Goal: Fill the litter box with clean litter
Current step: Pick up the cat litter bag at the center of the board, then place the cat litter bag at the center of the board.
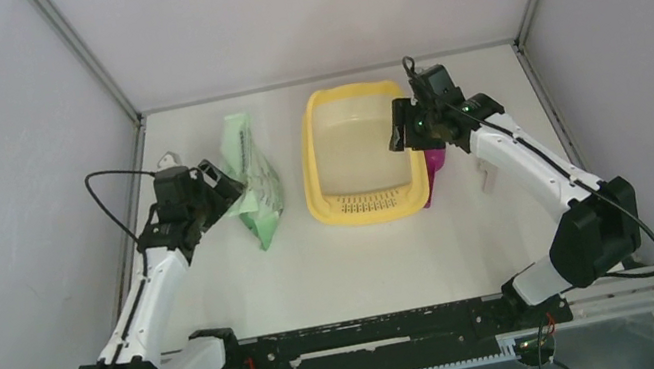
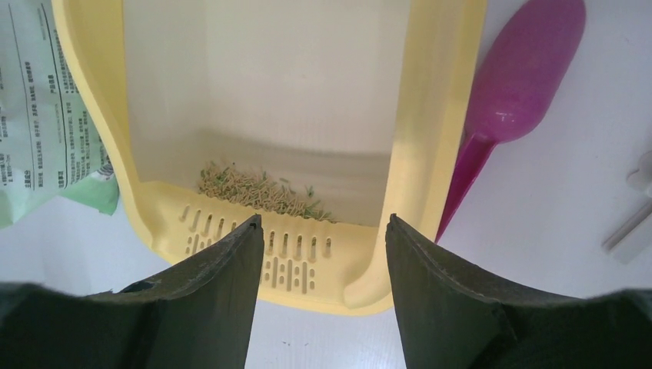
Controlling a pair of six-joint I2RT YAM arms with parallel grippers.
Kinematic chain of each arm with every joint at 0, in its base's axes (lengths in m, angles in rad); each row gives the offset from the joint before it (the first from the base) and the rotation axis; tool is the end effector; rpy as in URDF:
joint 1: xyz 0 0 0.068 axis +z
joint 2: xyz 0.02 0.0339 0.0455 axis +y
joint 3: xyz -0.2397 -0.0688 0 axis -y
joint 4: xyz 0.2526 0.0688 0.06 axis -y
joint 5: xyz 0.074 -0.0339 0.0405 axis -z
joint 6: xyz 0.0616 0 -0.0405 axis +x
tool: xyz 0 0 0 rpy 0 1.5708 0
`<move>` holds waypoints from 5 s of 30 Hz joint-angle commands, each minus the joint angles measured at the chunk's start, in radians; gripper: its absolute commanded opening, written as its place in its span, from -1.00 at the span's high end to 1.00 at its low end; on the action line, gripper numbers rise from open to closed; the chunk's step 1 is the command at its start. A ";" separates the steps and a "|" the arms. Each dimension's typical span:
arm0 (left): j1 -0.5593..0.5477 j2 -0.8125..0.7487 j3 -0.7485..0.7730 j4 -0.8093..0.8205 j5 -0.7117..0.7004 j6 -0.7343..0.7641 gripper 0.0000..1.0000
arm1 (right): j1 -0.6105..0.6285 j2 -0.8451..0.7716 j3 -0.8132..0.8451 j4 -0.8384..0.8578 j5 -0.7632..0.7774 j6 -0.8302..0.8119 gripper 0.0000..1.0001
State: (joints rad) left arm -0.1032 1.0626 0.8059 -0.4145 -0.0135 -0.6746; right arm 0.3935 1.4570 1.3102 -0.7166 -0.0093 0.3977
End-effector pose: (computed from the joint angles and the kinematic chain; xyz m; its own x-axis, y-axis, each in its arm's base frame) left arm 0.2678 -0.0269 0.2325 -0.5409 -0.5719 -0.6168 -0.3141 0.8176 -0.4825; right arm 0.3134 0.1307 0.2710 -0.7978 0.0881 -0.5964 -0.0868 0.9622 0.2582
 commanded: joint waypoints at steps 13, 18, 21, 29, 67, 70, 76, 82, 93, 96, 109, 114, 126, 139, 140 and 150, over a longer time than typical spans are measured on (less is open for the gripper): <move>0.033 -0.034 0.045 0.150 0.208 -0.053 1.00 | 0.022 -0.015 0.004 0.035 -0.071 -0.033 -0.33; 0.032 -0.007 0.148 0.070 0.218 0.002 1.00 | 0.056 -0.004 0.065 0.009 -0.138 -0.095 -0.31; 0.010 -0.012 0.224 -0.049 0.124 0.066 1.00 | 0.102 0.026 0.136 -0.033 -0.141 -0.139 -0.31; -0.194 -0.007 0.427 -0.375 -0.300 0.171 1.00 | 0.131 0.056 0.167 -0.029 -0.187 -0.145 -0.31; -0.268 -0.293 0.493 -0.335 0.198 0.223 1.00 | 0.246 0.248 0.182 0.723 -0.851 -0.687 -0.33; -0.268 -0.290 0.524 -0.352 0.230 0.215 1.00 | 0.259 0.201 0.181 0.645 -0.884 -0.767 -0.37; -0.268 -0.280 0.602 -0.435 0.214 0.209 1.00 | 0.329 0.162 0.208 0.472 -0.830 -0.954 -0.51; -0.268 -0.281 0.676 -0.538 0.192 0.167 1.00 | 0.398 0.168 0.202 0.521 -0.684 -0.984 -0.56; -0.268 -0.299 0.687 -0.605 0.248 0.150 1.00 | 0.411 0.198 0.257 0.583 -0.710 -0.939 -0.64; -0.268 -0.291 0.696 -0.608 0.296 0.158 1.00 | 0.413 0.221 0.308 0.510 -0.779 -0.960 -0.65; -0.268 -0.208 0.764 -0.625 0.396 0.227 1.00 | 0.473 0.334 0.539 0.051 -0.891 -1.178 -0.68; -0.277 -0.185 0.760 -0.578 0.463 0.232 1.00 | 0.502 0.356 0.522 0.046 -0.842 -1.181 -0.66; -0.290 -0.119 0.723 -0.627 -0.066 0.236 1.00 | 0.561 0.355 0.487 0.014 -0.596 -0.980 1.00; -0.140 -0.079 0.668 -0.484 -0.443 0.175 0.19 | 0.628 0.375 0.533 0.144 -0.162 -0.567 1.00; -0.122 -0.097 0.641 -0.465 -0.455 0.169 0.05 | 0.628 0.396 0.549 0.140 -0.143 -0.545 1.00; -0.039 -0.209 0.364 -0.382 -0.376 0.104 -0.54 | 0.606 0.642 0.840 -0.077 -0.166 -0.413 0.55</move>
State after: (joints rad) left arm -0.1493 0.8730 1.2491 -0.8860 -0.4160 -0.5358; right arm 1.0126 2.0827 2.0460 -0.7036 -0.1505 -0.0856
